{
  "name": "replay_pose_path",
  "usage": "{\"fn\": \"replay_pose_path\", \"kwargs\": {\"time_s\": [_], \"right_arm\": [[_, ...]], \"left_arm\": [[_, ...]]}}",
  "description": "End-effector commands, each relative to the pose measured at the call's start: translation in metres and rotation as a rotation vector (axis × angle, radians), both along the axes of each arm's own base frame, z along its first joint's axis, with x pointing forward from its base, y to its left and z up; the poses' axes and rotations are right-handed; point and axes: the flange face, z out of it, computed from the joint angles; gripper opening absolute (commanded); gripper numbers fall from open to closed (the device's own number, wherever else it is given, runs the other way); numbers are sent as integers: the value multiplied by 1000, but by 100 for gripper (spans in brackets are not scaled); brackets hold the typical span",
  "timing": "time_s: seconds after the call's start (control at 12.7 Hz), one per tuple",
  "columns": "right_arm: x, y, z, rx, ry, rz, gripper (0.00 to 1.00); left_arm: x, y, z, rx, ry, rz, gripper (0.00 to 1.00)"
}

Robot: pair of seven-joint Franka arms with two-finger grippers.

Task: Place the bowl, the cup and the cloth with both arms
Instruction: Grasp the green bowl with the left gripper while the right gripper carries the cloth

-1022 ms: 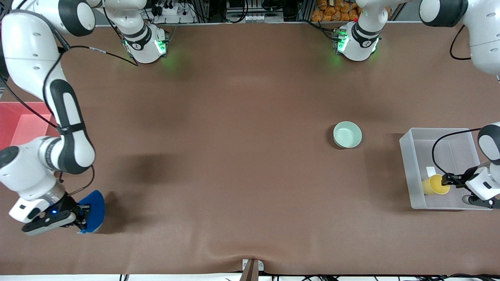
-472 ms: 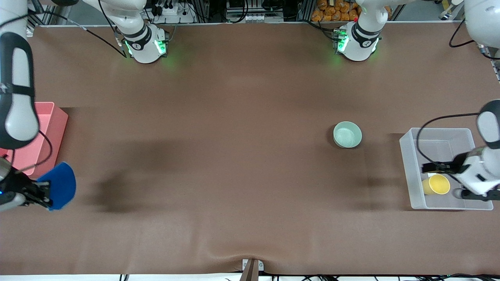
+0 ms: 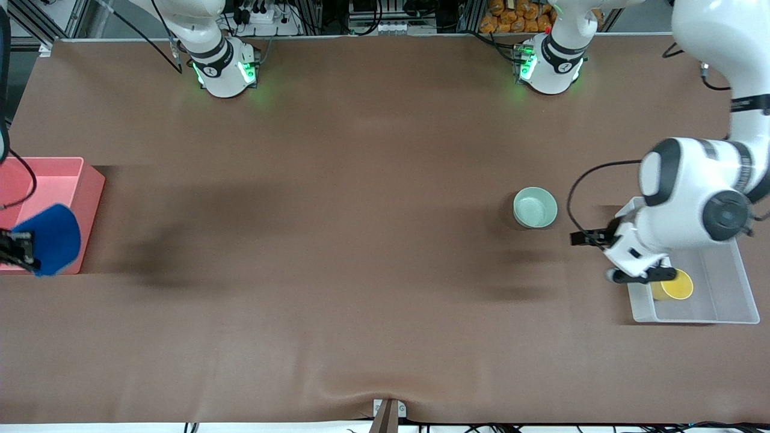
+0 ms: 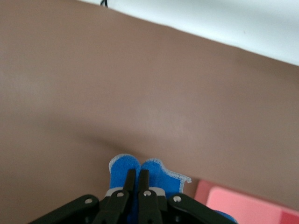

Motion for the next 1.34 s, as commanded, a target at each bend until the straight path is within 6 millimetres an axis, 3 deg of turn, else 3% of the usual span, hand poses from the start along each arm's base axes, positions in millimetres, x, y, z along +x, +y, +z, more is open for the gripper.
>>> {"fn": "replay_pose_path", "kwargs": {"time_s": [0.0,0.16,0.39,0.47,0.63,0.71,1.02,1.18,1.26], "right_arm": [[-55,-18,12,-38,71,-15,0],[-72,-55,11,-108,120,-23,0],[-97,-121,-11,-114,155,-24,0],[-101,-135,-16,-124,145,-13,0],[-113,-157,-41,-145,128,13,0],[-121,-163,-56,-152,121,18,0],[-140,-168,-96,-161,100,4,0],[-144,-174,-117,-165,91,-8,0],[-144,-177,-127,-167,87,-13,0]], "left_arm": [[-52,-11,-28,16,-29,32,100],[-73,-12,-48,25,9,30,100],[-101,-10,-84,18,-27,32,97],[-108,-10,-93,18,-26,31,95],[-120,-8,-103,32,-1,15,83],[-125,-8,-109,38,7,8,73],[-132,-7,-123,46,-7,-15,64],[-133,-6,-131,46,-6,-20,49],[-132,-4,-132,45,-7,-16,36]]}}
